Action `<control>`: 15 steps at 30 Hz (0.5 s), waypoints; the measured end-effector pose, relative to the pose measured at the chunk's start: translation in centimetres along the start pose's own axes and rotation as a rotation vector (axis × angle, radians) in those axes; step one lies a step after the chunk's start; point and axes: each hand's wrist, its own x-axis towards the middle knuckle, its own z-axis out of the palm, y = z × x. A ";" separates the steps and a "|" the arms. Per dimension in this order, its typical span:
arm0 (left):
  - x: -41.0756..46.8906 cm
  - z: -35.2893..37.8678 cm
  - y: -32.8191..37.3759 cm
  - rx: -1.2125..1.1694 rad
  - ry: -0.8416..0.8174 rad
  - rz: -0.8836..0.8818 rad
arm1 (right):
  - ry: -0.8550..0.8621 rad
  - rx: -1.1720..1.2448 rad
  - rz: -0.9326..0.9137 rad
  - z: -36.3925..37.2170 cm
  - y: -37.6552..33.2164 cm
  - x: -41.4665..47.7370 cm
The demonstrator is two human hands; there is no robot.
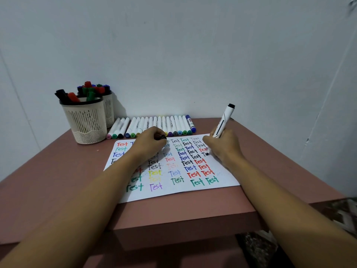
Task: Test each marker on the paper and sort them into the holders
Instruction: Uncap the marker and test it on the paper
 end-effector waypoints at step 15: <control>0.0 0.0 0.0 -0.001 -0.003 -0.001 | 0.072 -0.073 -0.005 -0.1 0.0 0.0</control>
